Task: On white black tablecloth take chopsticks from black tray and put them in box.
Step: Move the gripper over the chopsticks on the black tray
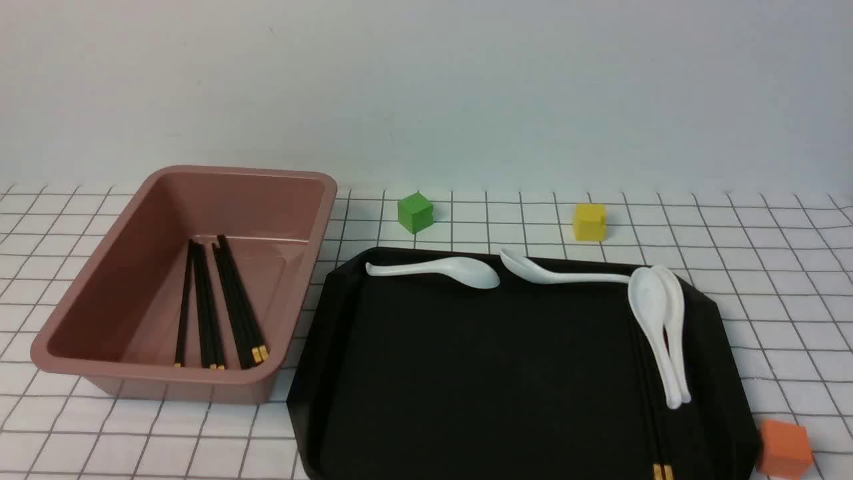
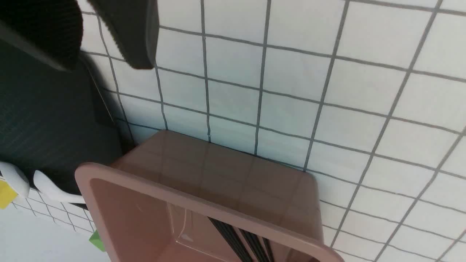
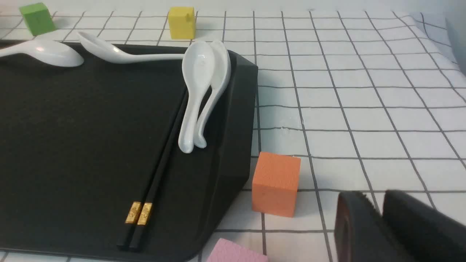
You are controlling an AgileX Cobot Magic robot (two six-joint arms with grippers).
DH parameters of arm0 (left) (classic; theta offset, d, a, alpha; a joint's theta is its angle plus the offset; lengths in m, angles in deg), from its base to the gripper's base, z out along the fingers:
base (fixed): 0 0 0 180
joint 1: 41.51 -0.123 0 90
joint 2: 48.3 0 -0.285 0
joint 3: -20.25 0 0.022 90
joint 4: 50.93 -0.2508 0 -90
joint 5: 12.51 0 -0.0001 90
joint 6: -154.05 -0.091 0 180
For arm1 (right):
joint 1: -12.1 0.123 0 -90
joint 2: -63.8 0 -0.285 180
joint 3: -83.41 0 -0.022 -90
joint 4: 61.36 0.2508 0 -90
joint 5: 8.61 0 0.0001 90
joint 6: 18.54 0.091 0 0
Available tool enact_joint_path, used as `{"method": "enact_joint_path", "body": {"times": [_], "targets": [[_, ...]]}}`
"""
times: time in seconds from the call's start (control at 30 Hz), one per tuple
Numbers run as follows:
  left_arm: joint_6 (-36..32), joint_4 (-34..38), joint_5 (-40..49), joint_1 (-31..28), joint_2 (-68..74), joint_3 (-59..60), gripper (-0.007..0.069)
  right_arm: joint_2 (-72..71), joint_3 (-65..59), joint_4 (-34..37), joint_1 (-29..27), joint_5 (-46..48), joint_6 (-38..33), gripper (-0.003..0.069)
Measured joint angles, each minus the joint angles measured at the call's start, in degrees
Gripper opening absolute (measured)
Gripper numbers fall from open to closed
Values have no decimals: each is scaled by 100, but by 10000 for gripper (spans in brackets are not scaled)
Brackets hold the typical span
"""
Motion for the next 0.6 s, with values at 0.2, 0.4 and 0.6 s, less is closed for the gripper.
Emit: {"method": "enact_joint_path", "body": {"times": [0.2,0.4,0.6], "targets": [[0,0,0,0,0,0,238,0,0,0,0,0,0,137],[0,0,0,0,0,0,238,0,0,0,0,0,0,146],[0,0,0,0,0,0,238,0,0,0,0,0,0,153]]}}
